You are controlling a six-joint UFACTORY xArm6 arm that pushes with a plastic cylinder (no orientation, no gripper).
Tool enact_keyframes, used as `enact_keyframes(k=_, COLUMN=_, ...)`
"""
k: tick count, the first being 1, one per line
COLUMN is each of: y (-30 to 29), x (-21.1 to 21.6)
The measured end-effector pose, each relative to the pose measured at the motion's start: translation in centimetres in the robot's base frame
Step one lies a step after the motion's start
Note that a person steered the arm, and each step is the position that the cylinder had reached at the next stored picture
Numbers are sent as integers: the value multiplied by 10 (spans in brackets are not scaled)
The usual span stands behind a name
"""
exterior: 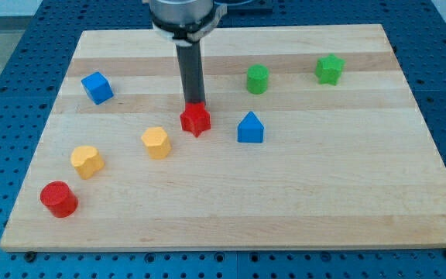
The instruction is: Move the red star below the yellow heart
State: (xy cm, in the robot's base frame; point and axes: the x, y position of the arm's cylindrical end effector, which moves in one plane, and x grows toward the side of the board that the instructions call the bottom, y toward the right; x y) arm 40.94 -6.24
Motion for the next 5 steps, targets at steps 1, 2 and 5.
enact_keyframes(k=1, y=0, x=44)
enact_keyframes(k=2, y=1, x=76)
enact_keyframes(k=5, y=39, x=72)
